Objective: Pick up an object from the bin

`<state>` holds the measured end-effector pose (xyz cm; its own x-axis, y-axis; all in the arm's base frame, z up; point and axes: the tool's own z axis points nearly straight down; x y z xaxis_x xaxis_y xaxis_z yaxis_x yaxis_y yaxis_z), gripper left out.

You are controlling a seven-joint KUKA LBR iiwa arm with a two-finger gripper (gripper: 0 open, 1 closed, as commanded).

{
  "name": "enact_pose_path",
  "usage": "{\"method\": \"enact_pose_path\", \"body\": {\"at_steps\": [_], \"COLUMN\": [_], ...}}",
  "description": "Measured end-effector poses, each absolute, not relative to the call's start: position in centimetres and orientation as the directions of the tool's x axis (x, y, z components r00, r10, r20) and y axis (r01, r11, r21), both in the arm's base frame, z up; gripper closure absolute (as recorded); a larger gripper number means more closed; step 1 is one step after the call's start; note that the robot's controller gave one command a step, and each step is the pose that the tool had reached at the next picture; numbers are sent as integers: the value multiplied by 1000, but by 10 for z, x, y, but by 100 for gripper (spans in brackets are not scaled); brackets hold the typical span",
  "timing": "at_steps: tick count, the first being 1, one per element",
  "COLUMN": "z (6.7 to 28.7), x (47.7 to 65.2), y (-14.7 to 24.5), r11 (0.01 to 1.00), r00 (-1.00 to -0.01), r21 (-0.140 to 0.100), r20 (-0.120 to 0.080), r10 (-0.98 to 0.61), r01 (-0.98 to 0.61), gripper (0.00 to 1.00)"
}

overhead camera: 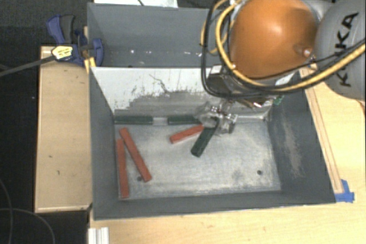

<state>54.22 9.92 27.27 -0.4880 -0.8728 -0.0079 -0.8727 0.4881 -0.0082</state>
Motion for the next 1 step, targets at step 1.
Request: {"method": "enact_pose_path", "body": {"at_steps": [1], "z": [272], "x": [553], "y": [79], "r11": [73], "r00": [-73], "r21": [-5], "r20": [-2], "r10": [-997], "r01": [-997], "gripper": [100]}}
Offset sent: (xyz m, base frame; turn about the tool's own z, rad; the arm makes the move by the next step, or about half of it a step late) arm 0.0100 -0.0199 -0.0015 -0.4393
